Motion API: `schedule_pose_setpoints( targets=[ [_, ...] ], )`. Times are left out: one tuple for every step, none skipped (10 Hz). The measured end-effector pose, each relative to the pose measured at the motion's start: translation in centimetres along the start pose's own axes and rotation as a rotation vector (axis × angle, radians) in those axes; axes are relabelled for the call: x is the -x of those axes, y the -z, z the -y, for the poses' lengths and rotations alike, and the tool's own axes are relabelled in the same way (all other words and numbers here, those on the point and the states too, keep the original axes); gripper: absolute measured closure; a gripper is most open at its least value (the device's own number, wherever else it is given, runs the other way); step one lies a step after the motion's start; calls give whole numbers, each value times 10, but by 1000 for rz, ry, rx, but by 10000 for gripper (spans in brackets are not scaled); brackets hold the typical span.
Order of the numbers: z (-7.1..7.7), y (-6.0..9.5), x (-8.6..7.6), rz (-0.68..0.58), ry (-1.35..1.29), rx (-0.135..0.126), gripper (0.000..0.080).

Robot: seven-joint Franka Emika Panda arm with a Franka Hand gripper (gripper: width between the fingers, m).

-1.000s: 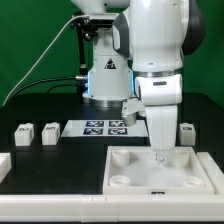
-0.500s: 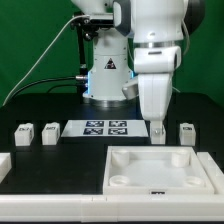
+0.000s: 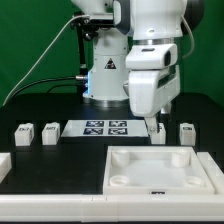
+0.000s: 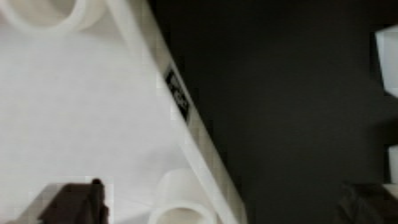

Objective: Assemble one leg

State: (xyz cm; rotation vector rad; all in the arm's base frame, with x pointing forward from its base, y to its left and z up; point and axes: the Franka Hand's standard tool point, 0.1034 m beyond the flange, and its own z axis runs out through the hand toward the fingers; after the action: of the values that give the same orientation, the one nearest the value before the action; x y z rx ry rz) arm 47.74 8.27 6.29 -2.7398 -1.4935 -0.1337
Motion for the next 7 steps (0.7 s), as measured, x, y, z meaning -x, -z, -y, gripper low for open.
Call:
schedule_pose_setpoints(
  targets=[
    [2,-1,1,-13,-125,3,151],
    [11,-5,6,-23,-306,-4,151],
    [19,-8,8,-19,-450,-22,151],
    [26,-9,2,-20,-642,-34,151],
    [34,-10,-4,-18,-774,-44,151],
    [39,-11,-8,-16,-863,-53,151],
    [46,-12,-15,-13,-1039,-66,151]
  ],
)
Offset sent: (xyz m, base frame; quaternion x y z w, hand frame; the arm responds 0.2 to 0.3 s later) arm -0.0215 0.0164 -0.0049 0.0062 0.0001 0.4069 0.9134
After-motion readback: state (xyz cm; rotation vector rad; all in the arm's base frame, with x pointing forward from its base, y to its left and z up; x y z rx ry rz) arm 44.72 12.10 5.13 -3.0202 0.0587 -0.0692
